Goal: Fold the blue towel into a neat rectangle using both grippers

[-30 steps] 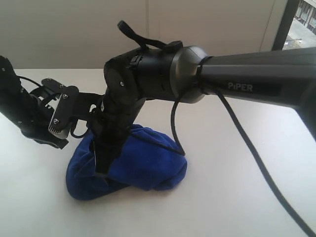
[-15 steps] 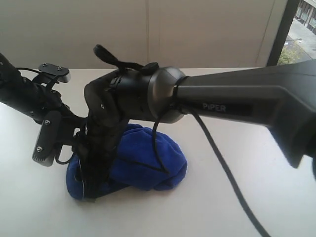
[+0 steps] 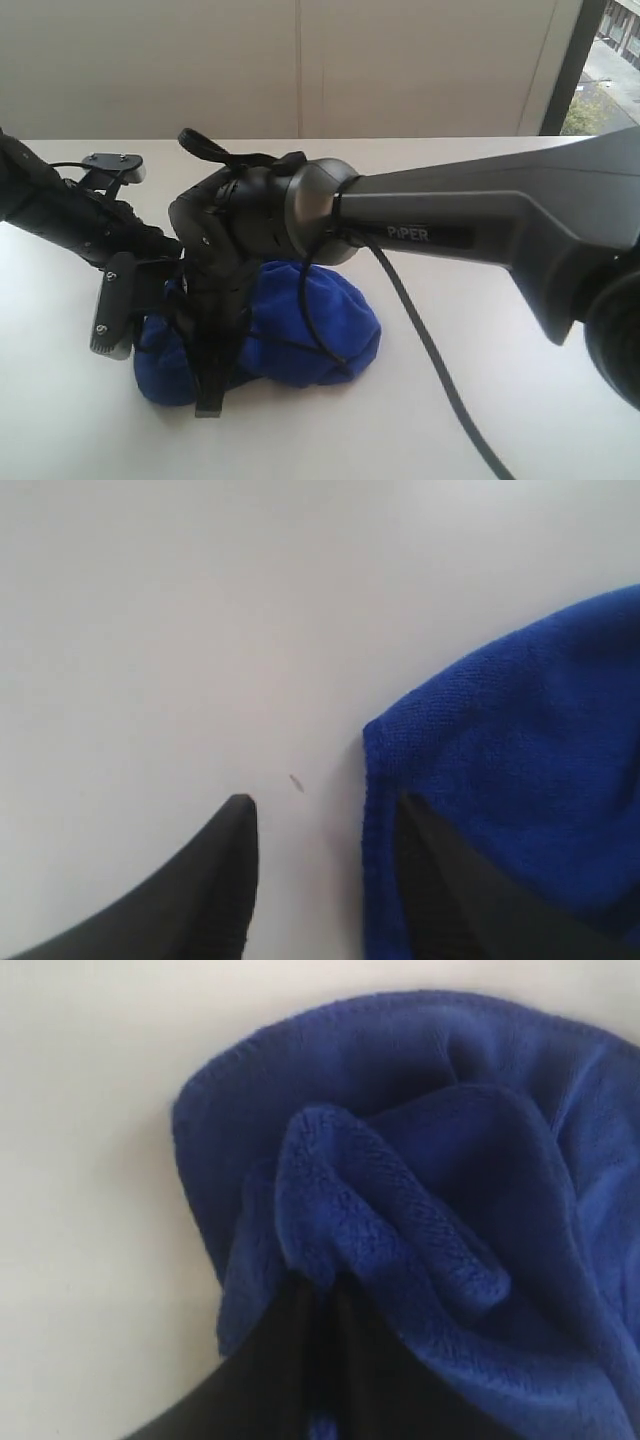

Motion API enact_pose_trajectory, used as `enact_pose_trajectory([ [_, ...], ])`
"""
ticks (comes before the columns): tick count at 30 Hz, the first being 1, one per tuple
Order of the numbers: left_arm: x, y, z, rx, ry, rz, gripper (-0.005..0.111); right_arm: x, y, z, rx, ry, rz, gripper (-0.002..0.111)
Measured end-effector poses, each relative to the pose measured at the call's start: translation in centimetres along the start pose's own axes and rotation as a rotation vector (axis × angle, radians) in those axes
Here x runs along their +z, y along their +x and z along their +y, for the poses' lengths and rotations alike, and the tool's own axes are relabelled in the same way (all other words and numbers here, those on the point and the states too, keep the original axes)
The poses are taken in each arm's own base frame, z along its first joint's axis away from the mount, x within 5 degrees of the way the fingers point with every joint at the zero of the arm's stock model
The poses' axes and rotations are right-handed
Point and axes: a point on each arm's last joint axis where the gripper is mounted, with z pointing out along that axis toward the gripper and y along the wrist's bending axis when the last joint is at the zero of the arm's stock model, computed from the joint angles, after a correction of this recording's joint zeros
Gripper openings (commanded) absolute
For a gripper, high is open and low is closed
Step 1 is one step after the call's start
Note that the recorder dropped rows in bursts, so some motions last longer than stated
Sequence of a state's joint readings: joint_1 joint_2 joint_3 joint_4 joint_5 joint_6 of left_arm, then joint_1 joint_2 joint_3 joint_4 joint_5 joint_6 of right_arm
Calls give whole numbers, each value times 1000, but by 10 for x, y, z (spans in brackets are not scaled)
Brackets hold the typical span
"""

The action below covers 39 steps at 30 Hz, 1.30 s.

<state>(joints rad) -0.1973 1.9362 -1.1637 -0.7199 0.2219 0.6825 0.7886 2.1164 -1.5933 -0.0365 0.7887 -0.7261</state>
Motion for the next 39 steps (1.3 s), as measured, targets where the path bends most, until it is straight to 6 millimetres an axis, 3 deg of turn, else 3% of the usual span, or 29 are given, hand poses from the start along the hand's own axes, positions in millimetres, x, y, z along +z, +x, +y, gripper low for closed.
enact_pose_trajectory([
  [8, 7, 3, 2, -26, 2, 5, 48, -31, 15, -12, 30, 133, 163, 0],
  [15, 7, 2, 1, -52, 9, -5, 48, -59, 34, -13, 106, 152, 334, 0],
  [25, 7, 2, -2, -84, 43, 4, 48, -82, 88, -46, 328, 189, 452, 0],
  [34, 4, -3, -6, -36, 83, 11, 48, -131, 129, -63, 474, 295, 445, 0],
  [39, -19, -17, -20, 113, 181, -1, 48, -146, 152, -75, 542, 346, 444, 0],
])
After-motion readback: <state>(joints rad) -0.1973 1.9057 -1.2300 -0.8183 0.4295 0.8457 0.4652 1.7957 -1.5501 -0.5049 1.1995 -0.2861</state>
